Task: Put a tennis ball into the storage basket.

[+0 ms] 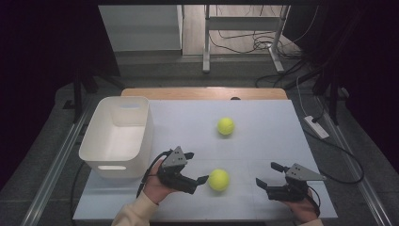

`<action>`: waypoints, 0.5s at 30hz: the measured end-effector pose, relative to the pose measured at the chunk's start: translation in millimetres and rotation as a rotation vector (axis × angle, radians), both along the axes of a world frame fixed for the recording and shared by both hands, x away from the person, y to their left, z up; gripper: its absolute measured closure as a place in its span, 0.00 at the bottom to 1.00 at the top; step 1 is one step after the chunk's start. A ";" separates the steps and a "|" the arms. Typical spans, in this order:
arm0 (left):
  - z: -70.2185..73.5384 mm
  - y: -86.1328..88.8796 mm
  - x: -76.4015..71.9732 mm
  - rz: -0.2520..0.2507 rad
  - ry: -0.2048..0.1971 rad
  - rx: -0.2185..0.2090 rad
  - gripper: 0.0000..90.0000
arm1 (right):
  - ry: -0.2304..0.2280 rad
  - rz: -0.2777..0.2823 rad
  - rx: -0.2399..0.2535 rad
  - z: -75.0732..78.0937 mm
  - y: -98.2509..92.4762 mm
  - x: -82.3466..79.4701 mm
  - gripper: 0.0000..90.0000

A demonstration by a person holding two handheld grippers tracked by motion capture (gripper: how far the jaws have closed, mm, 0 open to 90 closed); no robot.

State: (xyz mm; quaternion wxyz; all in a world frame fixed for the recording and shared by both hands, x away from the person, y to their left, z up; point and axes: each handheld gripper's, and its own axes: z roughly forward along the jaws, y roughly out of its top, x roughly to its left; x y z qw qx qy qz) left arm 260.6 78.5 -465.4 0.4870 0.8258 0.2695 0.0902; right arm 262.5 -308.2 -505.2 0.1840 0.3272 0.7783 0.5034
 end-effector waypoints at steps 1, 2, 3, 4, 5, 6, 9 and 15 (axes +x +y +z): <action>0.1 -1.3 0.2 -0.004 0.001 0.003 0.10 | 0.000 0.000 0.000 0.0 0.1 0.0 0.14; 0.1 -2.7 0.4 -0.007 0.001 0.005 0.10 | 0.000 0.001 -0.001 0.0 0.2 0.1 0.14; 0.3 -4.2 0.5 -0.012 0.000 0.007 0.10 | -0.001 0.001 -0.001 0.0 0.3 0.1 0.14; 0.3 -5.1 0.6 -0.014 0.001 0.007 0.10 | -0.001 0.001 -0.001 0.0 0.3 0.1 0.14; 0.4 -6.3 0.8 -0.016 -0.001 0.008 0.10 | -0.001 0.001 -0.001 0.0 0.3 0.1 0.14; 0.4 -7.5 0.9 -0.018 0.001 0.007 0.10 | -0.001 0.001 -0.001 0.0 0.2 0.1 0.14; 0.3 -11.2 1.3 -0.027 0.001 0.008 0.10 | -0.002 0.002 0.000 -0.1 0.2 0.2 0.14; 0.9 -18.3 2.4 -0.038 0.003 0.013 0.09 | -0.003 0.002 0.000 0.4 0.0 -0.1 0.14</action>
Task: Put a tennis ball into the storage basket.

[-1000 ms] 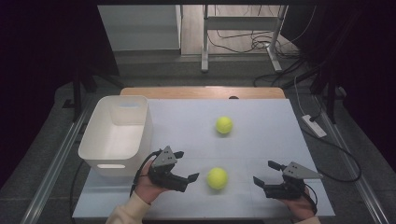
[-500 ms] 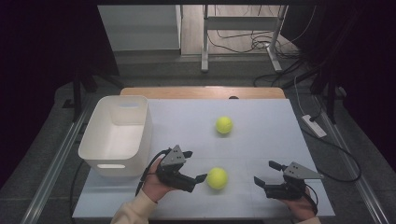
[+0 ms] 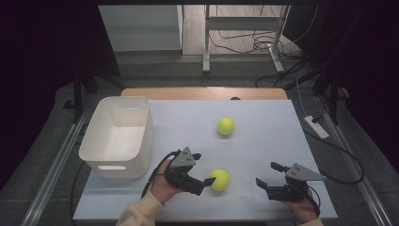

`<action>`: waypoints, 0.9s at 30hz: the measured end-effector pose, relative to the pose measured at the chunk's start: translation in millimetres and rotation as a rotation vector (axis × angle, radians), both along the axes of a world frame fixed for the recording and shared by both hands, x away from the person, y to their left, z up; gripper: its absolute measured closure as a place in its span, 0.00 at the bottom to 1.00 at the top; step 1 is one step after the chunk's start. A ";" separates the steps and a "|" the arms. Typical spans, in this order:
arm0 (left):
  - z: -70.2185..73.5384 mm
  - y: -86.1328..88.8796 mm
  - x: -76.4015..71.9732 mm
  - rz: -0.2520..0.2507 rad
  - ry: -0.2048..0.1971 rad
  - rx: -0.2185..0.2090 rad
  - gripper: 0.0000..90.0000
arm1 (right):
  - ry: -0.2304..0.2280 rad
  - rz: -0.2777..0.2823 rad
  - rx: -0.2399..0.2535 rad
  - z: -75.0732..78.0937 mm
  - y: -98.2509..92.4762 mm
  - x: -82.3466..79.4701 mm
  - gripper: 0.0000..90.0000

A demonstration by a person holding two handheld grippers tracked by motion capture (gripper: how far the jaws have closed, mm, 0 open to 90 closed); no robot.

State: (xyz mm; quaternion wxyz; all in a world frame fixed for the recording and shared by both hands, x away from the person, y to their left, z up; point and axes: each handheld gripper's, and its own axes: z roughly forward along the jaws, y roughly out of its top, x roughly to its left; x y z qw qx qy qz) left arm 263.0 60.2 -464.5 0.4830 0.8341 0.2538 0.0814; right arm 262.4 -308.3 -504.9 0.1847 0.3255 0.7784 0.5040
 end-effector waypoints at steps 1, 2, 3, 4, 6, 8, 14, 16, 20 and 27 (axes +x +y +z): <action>0.3 -1.1 0.1 -0.001 0.001 0.000 0.09 | 0.000 0.001 0.000 0.1 -0.1 -0.1 0.14; 0.5 -1.8 0.2 -0.003 0.001 0.000 0.09 | 0.001 0.001 0.000 0.1 -0.1 0.0 0.14; 0.5 -1.8 0.2 -0.003 0.001 0.000 0.09 | 0.000 0.000 0.000 0.0 -0.1 0.0 0.14; 0.6 -3.9 0.4 -0.005 0.002 0.001 0.09 | 0.000 0.000 -0.001 0.0 0.0 0.0 0.14; 0.7 -5.2 0.7 -0.006 0.002 0.002 0.09 | 0.000 -0.001 0.000 0.0 0.0 0.0 0.14; 0.6 -7.9 1.2 -0.012 0.002 0.005 0.09 | 0.000 -0.001 0.000 0.0 0.0 0.0 0.14; -0.8 -15.8 1.5 -0.018 -0.001 0.027 0.09 | -0.001 0.000 -0.003 0.0 0.2 -0.2 0.14; -1.6 -19.3 1.2 -0.023 -0.004 0.038 0.09 | -0.001 0.000 -0.002 0.0 0.1 -0.3 0.14; -4.8 -27.0 2.1 -0.033 0.003 0.058 0.09 | 0.000 -0.001 -0.002 -0.1 -0.4 -0.1 0.14; -11.7 -36.0 5.7 -0.034 0.031 0.094 0.08 | -0.001 0.000 -0.003 -0.3 -0.2 -0.3 0.14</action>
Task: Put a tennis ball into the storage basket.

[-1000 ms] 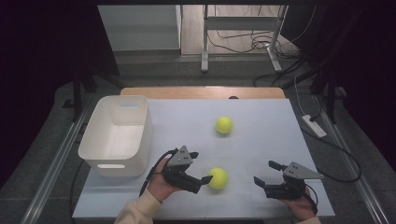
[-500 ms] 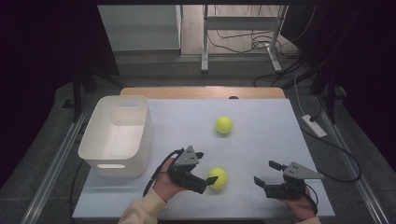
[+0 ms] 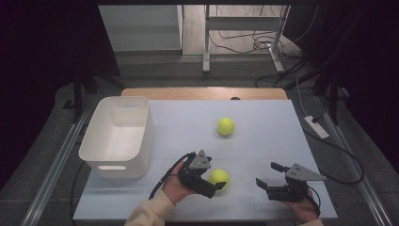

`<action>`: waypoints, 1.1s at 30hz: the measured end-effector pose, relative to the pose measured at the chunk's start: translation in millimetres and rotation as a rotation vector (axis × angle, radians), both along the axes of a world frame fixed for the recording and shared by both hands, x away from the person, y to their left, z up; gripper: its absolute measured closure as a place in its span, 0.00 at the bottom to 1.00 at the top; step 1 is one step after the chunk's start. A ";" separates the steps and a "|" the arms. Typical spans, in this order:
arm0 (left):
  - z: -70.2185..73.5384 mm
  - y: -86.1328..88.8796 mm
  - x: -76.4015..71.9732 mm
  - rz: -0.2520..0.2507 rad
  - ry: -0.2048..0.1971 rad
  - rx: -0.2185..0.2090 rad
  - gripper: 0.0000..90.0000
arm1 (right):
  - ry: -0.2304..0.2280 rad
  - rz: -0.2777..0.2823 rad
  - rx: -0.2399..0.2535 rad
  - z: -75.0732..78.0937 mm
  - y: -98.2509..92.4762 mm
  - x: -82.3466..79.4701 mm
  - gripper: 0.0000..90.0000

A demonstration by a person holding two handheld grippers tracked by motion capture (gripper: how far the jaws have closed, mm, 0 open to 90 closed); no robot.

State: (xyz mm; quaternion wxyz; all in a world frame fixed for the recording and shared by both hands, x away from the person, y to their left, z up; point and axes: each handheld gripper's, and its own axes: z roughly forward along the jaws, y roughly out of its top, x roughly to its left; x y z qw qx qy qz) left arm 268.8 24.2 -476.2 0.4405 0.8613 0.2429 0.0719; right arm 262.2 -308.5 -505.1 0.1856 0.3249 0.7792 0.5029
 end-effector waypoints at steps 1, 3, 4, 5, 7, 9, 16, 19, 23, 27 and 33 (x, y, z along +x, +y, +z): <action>-1.1 -0.9 0.7 -0.004 0.005 0.007 0.08 | 0.000 0.000 0.000 0.0 0.0 -0.1 0.14; -2.1 -1.8 1.1 -0.005 0.009 0.012 0.08 | 0.000 0.000 0.000 0.1 -0.1 -0.1 0.14; -3.6 -3.0 1.5 -0.004 0.015 0.016 0.08 | -0.001 0.000 0.000 0.1 -0.1 -0.1 0.14; -4.9 -4.0 1.8 -0.003 0.020 0.018 0.08 | 0.000 0.000 0.001 0.2 -0.3 0.0 0.14; -7.6 -5.6 2.7 -0.008 0.027 0.032 0.07 | 0.000 0.000 0.000 0.0 -0.4 0.0 0.14; -10.5 -7.5 3.1 -0.006 0.038 0.037 0.07 | 0.001 0.000 -0.001 -0.1 -0.4 0.1 0.14; -16.1 -11.0 5.4 -0.014 0.052 0.068 0.06 | -0.001 -0.001 -0.004 -0.3 -0.4 0.2 0.14; -19.0 -12.6 6.1 -0.007 0.061 0.066 0.06 | 0.000 -0.001 -0.004 -0.3 -0.4 0.2 0.14; -22.4 -15.7 7.9 -0.009 0.068 0.071 0.05 | -0.001 -0.001 -0.006 -0.4 0.0 0.1 0.14; -27.8 -21.8 9.3 -0.019 0.068 0.109 0.05 | -0.001 0.000 -0.007 -0.5 0.0 0.1 0.14; -32.5 -26.8 11.1 -0.029 0.065 0.147 0.05 | 0.001 0.000 -0.007 -0.6 -0.1 -0.2 0.14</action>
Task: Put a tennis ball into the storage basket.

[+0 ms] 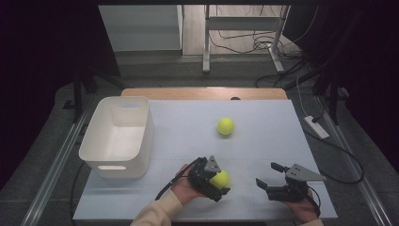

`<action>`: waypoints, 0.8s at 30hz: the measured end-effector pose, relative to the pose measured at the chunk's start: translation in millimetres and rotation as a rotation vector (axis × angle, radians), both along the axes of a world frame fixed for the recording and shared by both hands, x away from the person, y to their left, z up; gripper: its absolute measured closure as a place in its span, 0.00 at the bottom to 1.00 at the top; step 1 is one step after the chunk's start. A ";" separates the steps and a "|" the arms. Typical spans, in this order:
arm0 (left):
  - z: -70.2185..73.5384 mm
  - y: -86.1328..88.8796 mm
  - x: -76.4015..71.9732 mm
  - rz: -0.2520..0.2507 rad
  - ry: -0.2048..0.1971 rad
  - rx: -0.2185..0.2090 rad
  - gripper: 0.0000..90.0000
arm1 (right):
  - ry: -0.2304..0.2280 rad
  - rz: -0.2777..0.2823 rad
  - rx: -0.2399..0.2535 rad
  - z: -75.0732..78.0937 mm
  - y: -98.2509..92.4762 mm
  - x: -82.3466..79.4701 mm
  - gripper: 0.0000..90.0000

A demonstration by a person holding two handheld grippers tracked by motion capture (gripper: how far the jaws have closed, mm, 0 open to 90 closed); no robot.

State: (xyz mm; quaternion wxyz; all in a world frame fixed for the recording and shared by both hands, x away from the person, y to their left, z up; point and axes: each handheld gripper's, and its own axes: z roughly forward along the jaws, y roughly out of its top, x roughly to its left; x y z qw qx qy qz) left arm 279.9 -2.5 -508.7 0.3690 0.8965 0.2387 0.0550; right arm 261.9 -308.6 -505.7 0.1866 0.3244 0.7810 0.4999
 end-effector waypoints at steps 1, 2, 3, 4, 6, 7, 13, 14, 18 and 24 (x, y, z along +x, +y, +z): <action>-1.0 -1.2 -0.1 0.001 0.001 0.000 0.05 | 0.000 0.001 0.000 0.0 0.0 -0.1 0.14; -1.6 -1.9 0.3 -0.001 -0.001 0.010 0.05 | 0.000 0.000 -0.001 -0.1 0.1 -0.2 0.14; -2.4 -2.7 0.6 0.000 -0.002 0.017 0.05 | 0.000 0.001 -0.002 -0.2 0.1 -0.1 0.14; -3.1 -3.3 1.0 0.003 -0.002 0.026 0.05 | 0.000 0.001 -0.002 -0.3 0.0 0.0 0.14; -4.2 -3.5 1.0 0.009 0.000 0.026 0.10 | 0.001 0.001 -0.003 -0.4 0.1 0.1 0.14; -4.5 -3.4 1.0 0.011 0.000 0.027 0.13 | 0.001 0.001 -0.003 -0.5 0.1 0.1 0.14; -4.6 -1.5 0.2 0.001 -0.004 0.036 0.29 | -0.001 0.001 -0.005 -0.3 0.3 -0.3 0.14; -4.3 -1.3 -0.1 -0.002 -0.008 0.038 0.29 | -0.001 0.001 -0.005 -0.3 0.2 -0.3 0.14; -2.2 0.5 -0.7 0.000 -0.028 0.039 0.29 | -0.001 0.000 -0.004 -0.2 0.2 -0.3 0.14; 5.6 8.4 -1.1 0.023 -0.045 -0.014 0.29 | -0.002 0.001 -0.001 0.0 -0.2 -0.6 0.14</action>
